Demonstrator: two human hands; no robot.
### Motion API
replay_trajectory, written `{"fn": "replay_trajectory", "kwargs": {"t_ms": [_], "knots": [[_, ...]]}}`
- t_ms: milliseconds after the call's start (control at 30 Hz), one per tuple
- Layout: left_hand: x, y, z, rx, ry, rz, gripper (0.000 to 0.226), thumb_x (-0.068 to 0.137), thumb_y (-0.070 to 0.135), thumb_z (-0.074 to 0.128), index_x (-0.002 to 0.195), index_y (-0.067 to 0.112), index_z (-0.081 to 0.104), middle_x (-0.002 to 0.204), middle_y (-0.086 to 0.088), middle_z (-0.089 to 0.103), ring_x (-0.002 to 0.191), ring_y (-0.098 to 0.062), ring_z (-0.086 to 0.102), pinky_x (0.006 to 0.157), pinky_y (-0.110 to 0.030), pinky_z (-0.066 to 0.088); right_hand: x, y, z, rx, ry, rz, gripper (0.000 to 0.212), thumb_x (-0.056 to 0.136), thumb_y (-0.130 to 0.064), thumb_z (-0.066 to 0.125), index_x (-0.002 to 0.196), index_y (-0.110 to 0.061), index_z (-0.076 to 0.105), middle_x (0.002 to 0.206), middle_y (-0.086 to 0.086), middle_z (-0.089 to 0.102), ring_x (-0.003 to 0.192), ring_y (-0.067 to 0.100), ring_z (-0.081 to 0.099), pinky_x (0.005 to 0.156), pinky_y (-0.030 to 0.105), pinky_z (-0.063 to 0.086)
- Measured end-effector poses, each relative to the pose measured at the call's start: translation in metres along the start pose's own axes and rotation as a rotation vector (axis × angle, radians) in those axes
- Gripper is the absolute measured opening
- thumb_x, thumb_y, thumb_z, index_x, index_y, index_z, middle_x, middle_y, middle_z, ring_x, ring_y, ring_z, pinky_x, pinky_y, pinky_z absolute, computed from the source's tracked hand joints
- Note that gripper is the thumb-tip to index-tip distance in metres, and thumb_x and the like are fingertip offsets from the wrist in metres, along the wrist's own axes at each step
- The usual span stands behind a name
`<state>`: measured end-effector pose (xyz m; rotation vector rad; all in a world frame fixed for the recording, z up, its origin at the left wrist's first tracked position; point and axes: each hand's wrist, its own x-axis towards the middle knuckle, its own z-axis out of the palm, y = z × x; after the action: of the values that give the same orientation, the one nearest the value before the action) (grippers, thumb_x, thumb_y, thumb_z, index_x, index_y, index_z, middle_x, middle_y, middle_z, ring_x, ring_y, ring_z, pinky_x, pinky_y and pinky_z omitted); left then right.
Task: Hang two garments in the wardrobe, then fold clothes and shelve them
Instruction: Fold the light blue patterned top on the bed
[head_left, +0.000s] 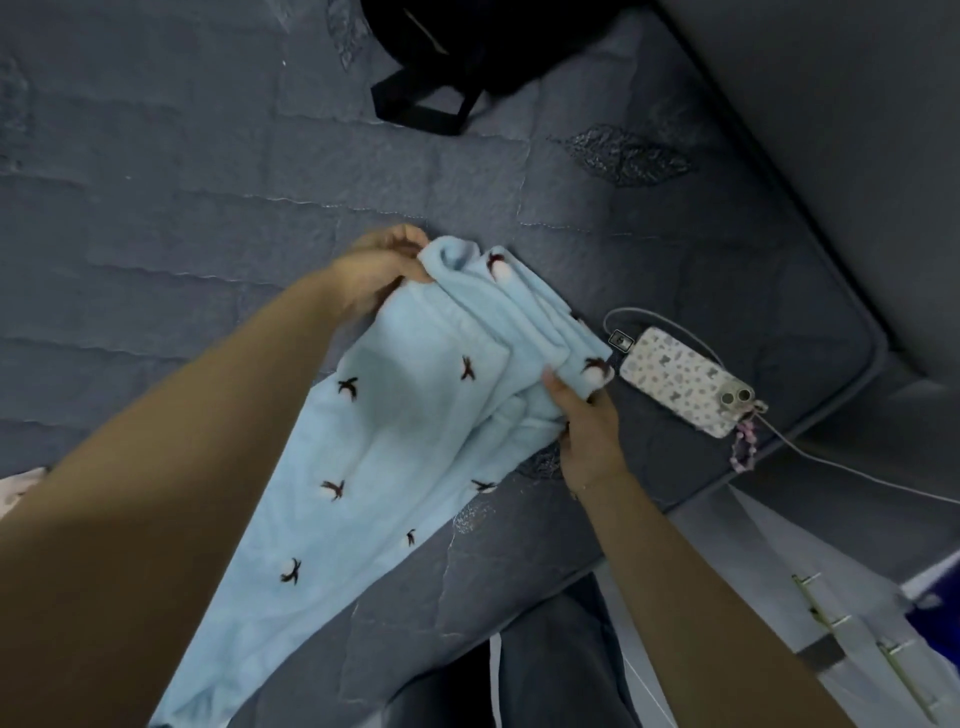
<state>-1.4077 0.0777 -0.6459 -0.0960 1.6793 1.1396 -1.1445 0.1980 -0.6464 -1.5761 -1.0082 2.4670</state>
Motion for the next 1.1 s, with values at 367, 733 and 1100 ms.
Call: {"fn": "replay_trajectory", "kwargs": {"t_ms": [367,733,1100], "knots": [[-0.002,-0.016,0.004,0.011,-0.048,-0.068,0.036,0.083,0.044,0.072,0.111,0.021,0.07,0.111,-0.007,0.073,0.096,-0.021,0.072,0.073,-0.031,0.058,0.001,0.021,-0.019,-0.169,0.049,0.028,0.054,0.08,-0.026,0.079,0.129,-0.019,0.059,0.117,-0.007,0.07,0.107,0.008,0.066,0.098,0.031,0.051],[0.008,-0.01,0.032,0.223,-0.426,-0.459,0.057,0.065,0.045,0.089,0.113,0.018,0.072,0.118,-0.011,0.069,0.11,-0.03,0.066,0.093,-0.046,0.053,-0.002,0.01,-0.017,0.009,-0.135,0.14,0.059,0.08,-0.031,0.074,0.135,-0.017,0.056,0.132,0.003,0.063,0.125,0.019,0.056,0.106,0.04,0.043],[0.012,0.001,0.043,0.326,-0.044,-0.13,0.032,0.077,0.035,0.08,0.106,0.025,0.067,0.103,0.002,0.073,0.087,-0.012,0.071,0.07,-0.026,0.057,0.022,0.001,-0.011,-0.068,0.122,0.21,0.073,0.062,-0.037,0.087,0.126,-0.011,0.063,0.123,0.006,0.067,0.117,0.023,0.061,0.105,0.044,0.045]]}}
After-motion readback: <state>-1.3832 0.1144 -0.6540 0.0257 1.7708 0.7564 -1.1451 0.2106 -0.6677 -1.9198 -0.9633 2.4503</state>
